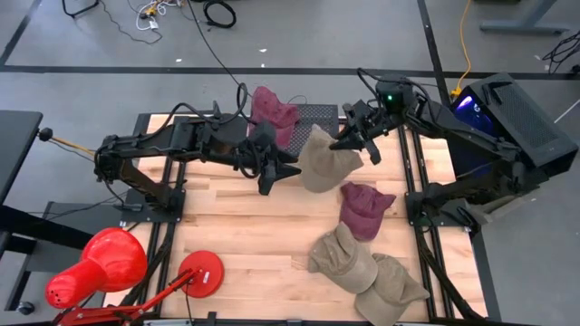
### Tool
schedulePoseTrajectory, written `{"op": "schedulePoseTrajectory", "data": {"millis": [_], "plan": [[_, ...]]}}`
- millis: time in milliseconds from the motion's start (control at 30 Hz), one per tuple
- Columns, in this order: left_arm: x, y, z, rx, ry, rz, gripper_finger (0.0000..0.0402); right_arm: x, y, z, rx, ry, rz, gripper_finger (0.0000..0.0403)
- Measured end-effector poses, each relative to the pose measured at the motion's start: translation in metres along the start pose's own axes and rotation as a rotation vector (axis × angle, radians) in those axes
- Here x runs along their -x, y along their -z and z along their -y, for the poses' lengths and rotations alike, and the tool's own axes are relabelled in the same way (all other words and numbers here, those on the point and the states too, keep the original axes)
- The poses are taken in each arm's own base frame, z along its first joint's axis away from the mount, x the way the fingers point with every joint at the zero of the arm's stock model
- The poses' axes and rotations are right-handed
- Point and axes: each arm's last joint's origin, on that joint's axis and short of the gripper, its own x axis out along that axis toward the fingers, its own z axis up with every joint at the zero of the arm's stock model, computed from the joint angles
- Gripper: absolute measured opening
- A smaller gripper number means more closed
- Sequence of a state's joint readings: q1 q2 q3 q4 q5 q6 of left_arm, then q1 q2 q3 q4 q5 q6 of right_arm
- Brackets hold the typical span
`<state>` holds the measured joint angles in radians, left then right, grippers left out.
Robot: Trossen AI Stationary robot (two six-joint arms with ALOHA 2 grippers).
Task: Pick & Place hat
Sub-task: Put the top brown cap on the shelf
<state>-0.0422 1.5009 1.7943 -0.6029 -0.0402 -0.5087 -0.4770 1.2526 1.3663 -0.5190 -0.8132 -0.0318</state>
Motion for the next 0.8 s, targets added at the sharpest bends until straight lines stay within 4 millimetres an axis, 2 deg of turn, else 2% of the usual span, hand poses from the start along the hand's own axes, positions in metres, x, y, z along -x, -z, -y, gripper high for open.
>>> {"op": "schedulePoseTrajectory", "data": {"millis": [267, 467, 800], "plan": [[0.000, 0.000, 0.000, 0.000, -0.011, 0.006, 0.0193, 0.008, 0.000, 0.013, 0.184, 0.178, -0.013, 0.0022], [0.000, 0.000, -0.001, -0.004, -0.033, 0.018, 0.0193, 0.011, 0.000, 0.016, 0.196, 0.198, -0.012, 0.0022], [0.000, -0.001, -0.002, -0.073, -0.050, 0.024, 0.0193, 0.016, -0.007, 0.000, 0.115, -0.115, 0.071, 0.0022]]}}
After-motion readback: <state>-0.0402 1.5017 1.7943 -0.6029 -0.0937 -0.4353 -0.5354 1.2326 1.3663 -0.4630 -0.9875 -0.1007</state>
